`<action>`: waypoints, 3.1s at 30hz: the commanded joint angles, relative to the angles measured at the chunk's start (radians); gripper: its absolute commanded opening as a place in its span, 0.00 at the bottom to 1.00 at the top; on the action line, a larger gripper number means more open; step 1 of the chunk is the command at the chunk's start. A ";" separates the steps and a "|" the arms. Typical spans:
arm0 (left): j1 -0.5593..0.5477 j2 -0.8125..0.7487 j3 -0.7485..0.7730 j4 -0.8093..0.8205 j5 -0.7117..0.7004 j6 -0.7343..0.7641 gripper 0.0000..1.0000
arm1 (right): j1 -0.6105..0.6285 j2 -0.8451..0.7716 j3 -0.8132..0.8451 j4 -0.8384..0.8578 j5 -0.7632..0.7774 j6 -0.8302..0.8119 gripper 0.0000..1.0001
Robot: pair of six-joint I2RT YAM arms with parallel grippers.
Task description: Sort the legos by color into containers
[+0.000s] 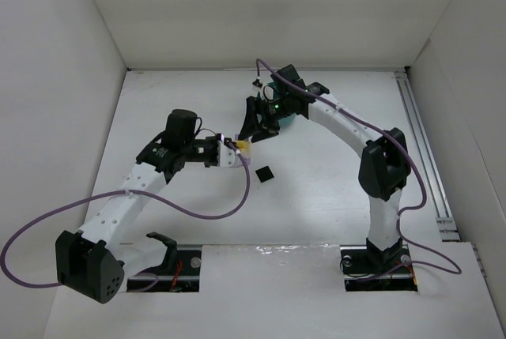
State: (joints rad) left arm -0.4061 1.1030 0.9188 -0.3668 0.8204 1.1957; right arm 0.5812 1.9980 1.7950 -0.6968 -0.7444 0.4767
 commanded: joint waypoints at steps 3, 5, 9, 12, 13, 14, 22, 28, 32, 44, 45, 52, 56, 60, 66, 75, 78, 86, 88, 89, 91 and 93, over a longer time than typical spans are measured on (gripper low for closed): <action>-0.007 -0.029 0.020 -0.004 0.066 0.027 0.00 | -0.009 -0.015 0.046 0.025 0.008 -0.052 0.69; -0.007 -0.020 0.020 -0.017 0.075 0.027 0.00 | -0.009 -0.015 0.056 0.025 0.008 -0.052 0.69; -0.007 -0.020 0.020 -0.037 0.075 0.050 0.00 | -0.009 -0.015 0.067 0.014 -0.010 -0.062 0.68; -0.007 -0.020 0.020 -0.037 0.085 0.050 0.00 | 0.000 -0.024 0.067 0.028 -0.010 -0.072 0.66; -0.007 -0.020 0.020 -0.037 0.085 0.050 0.00 | 0.000 -0.024 0.067 0.028 -0.010 -0.072 0.66; -0.007 -0.020 0.020 -0.037 0.085 0.050 0.00 | 0.000 -0.024 0.067 0.013 -0.010 -0.081 0.63; -0.007 -0.011 0.011 -0.027 0.076 0.050 0.00 | 0.019 0.010 0.099 -0.087 -0.078 -0.134 0.61; -0.007 -0.011 0.011 -0.027 0.066 0.050 0.00 | 0.028 0.073 0.188 -0.225 -0.150 -0.193 0.57; -0.007 -0.020 0.002 -0.027 0.066 0.059 0.00 | 0.028 0.085 0.188 -0.236 -0.162 -0.202 0.43; -0.025 -0.029 -0.017 -0.080 0.066 0.116 0.00 | -0.003 0.064 0.195 -0.115 -0.132 -0.110 0.03; -0.025 -0.029 -0.017 -0.080 0.066 0.116 0.00 | -0.013 0.064 0.195 -0.098 -0.119 -0.081 0.01; -0.025 -0.029 -0.017 -0.136 0.066 0.149 0.00 | -0.056 0.054 0.195 0.002 -0.053 0.008 0.00; -0.025 -0.011 -0.026 -0.136 0.066 0.095 0.00 | -0.066 0.054 0.182 0.011 -0.017 0.040 0.00; -0.025 0.017 -0.026 -0.121 0.066 0.023 0.00 | -0.076 0.010 0.120 0.090 0.100 0.086 0.00; -0.025 0.006 -0.046 -0.017 0.056 -0.093 0.00 | -0.173 -0.048 0.090 0.129 0.333 0.054 0.00; -0.014 0.006 -0.046 0.035 0.036 -0.168 0.00 | -0.299 -0.122 0.050 0.005 0.419 -0.284 0.00; -0.005 0.015 -0.046 0.078 0.026 -0.211 0.00 | -0.271 -0.113 0.050 -0.033 0.479 -0.450 0.00; 0.026 0.087 0.005 0.132 0.048 -0.304 0.00 | -0.187 -0.007 0.138 -0.141 0.598 -0.587 0.00; 0.035 0.087 -0.004 0.169 0.037 -0.329 0.00 | -0.178 0.018 0.165 -0.141 0.623 -0.596 0.00; 0.035 0.087 -0.005 0.169 0.037 -0.329 0.00 | -0.169 0.028 0.165 -0.130 0.655 -0.596 0.00; 0.035 0.087 -0.005 0.180 0.037 -0.338 0.00 | -0.169 0.038 0.165 -0.112 0.691 -0.596 0.00; 0.035 0.087 -0.005 0.180 0.037 -0.338 0.00 | -0.159 0.038 0.165 -0.093 0.738 -0.607 0.00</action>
State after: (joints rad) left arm -0.3748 1.2049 0.8776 -0.2371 0.8333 0.8871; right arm 0.4187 2.0434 1.9095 -0.8093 -0.1032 -0.0937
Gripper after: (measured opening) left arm 0.149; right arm 0.428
